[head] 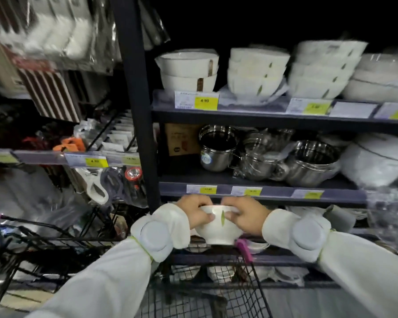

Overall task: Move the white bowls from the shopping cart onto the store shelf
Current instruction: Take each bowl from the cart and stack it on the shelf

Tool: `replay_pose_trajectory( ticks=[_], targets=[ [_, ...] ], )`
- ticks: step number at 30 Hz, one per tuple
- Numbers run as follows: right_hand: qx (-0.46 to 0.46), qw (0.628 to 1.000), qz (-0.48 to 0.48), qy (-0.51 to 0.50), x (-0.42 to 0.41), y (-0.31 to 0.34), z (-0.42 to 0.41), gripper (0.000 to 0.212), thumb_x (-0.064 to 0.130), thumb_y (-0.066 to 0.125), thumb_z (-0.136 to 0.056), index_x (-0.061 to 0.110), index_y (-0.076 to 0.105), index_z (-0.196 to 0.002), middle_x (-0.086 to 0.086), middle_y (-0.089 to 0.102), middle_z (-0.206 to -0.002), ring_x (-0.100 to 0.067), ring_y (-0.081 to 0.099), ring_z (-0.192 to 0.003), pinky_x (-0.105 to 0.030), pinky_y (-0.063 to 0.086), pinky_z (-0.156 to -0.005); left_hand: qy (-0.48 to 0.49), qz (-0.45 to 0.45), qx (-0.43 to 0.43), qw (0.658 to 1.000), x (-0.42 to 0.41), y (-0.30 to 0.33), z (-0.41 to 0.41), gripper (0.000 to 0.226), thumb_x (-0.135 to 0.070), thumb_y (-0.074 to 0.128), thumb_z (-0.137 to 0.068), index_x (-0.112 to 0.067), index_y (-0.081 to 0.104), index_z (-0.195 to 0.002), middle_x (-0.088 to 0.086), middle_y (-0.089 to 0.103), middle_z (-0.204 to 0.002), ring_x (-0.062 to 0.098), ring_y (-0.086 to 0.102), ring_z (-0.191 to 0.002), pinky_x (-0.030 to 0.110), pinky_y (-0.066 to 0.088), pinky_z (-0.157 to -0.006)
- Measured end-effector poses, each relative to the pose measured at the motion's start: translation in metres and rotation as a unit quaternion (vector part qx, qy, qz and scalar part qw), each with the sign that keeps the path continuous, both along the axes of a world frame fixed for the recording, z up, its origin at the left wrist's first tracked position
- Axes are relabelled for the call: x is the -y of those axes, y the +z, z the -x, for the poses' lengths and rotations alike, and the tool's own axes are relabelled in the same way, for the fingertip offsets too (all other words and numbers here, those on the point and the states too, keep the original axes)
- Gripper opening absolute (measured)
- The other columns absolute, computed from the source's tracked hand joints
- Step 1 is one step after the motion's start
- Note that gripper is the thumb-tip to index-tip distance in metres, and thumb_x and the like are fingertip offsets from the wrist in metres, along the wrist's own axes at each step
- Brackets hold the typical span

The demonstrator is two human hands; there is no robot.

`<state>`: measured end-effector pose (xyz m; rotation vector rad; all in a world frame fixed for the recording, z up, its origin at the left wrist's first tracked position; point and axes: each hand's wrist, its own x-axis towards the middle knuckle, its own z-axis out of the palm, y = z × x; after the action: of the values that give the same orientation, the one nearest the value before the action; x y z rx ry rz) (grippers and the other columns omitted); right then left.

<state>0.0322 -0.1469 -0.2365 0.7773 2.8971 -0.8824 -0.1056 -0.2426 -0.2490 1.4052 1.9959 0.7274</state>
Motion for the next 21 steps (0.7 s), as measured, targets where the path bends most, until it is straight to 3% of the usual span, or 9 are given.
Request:
replay_pose_trajectory(
  ticks=[2, 5, 9, 16, 19, 21],
  targets=[
    [-0.022, 1.000, -0.020, -0.007, -0.015, 0.028, -0.006, 0.009, 0.012, 0.048, -0.087, 0.018, 0.055, -0.089, -0.008, 0.060, -0.084, -0.024, 0.052, -0.082, -0.024, 0.030, -0.068, 0.003, -0.044, 0.015, 0.999, -0.014, 0.025, -0.001, 0.019, -0.017, 0.065, -0.079, -0.027, 0.055, -0.067, -0.008, 0.055, -0.074, 0.017, 0.054, -0.086, 0.030, 0.042, -0.080],
    [-0.063, 0.997, -0.044, -0.004, -0.029, 0.069, -0.012, 0.021, 0.009, 0.049, -0.086, 0.027, 0.049, -0.075, -0.006, 0.058, -0.082, -0.022, 0.052, -0.079, -0.027, 0.033, -0.063, 0.002, -0.089, 0.031, 0.996, -0.028, 0.062, -0.003, 0.028, -0.014, 0.066, -0.078, -0.030, 0.053, -0.059, -0.010, 0.054, -0.067, 0.015, 0.053, -0.076, 0.031, 0.042, -0.078],
    [-0.082, 0.993, -0.079, 0.011, -0.038, 0.107, -0.018, 0.035, 0.009, 0.051, -0.085, 0.035, 0.041, -0.065, -0.002, 0.055, -0.080, -0.020, 0.049, -0.078, -0.026, 0.031, -0.067, 0.005, -0.157, 0.050, 0.986, -0.043, 0.094, -0.005, 0.014, -0.028, 0.064, -0.066, -0.032, 0.057, -0.054, -0.011, 0.055, -0.060, 0.010, 0.051, -0.069, 0.028, 0.041, -0.072],
    [-0.184, 0.977, -0.112, 0.003, -0.059, 0.171, -0.043, 0.031, 0.011, 0.051, -0.086, 0.034, 0.044, -0.066, -0.003, 0.057, -0.083, -0.021, 0.051, -0.082, -0.026, 0.033, -0.069, 0.032, -0.281, 0.111, 0.953, -0.067, 0.149, -0.016, 0.016, -0.028, 0.061, -0.078, -0.036, 0.058, -0.064, -0.014, 0.056, -0.072, 0.012, 0.050, -0.077, 0.030, 0.043, -0.071],
    [-0.221, 0.966, -0.138, 0.011, -0.066, 0.193, -0.046, 0.013, 0.016, 0.049, -0.085, 0.024, 0.050, -0.075, -0.007, 0.060, -0.082, -0.025, 0.054, -0.081, -0.030, 0.040, -0.069, 0.083, -0.344, 0.079, 0.932, -0.077, 0.163, -0.017, 0.022, -0.019, 0.052, -0.092, -0.035, 0.053, -0.077, -0.011, 0.054, -0.084, 0.015, 0.051, -0.088, 0.044, 0.047, -0.091],
    [-0.239, 0.959, -0.154, 0.015, -0.072, 0.207, -0.050, 0.012, 0.012, 0.050, -0.086, 0.020, 0.051, -0.078, -0.009, 0.061, -0.080, -0.027, 0.055, -0.081, -0.033, 0.042, -0.071, 0.130, -0.385, 0.049, 0.913, -0.084, 0.174, -0.020, 0.018, -0.017, 0.046, -0.095, -0.033, 0.053, -0.089, -0.007, 0.057, -0.096, 0.020, 0.053, -0.099, 0.051, 0.046, -0.097]
  ],
)
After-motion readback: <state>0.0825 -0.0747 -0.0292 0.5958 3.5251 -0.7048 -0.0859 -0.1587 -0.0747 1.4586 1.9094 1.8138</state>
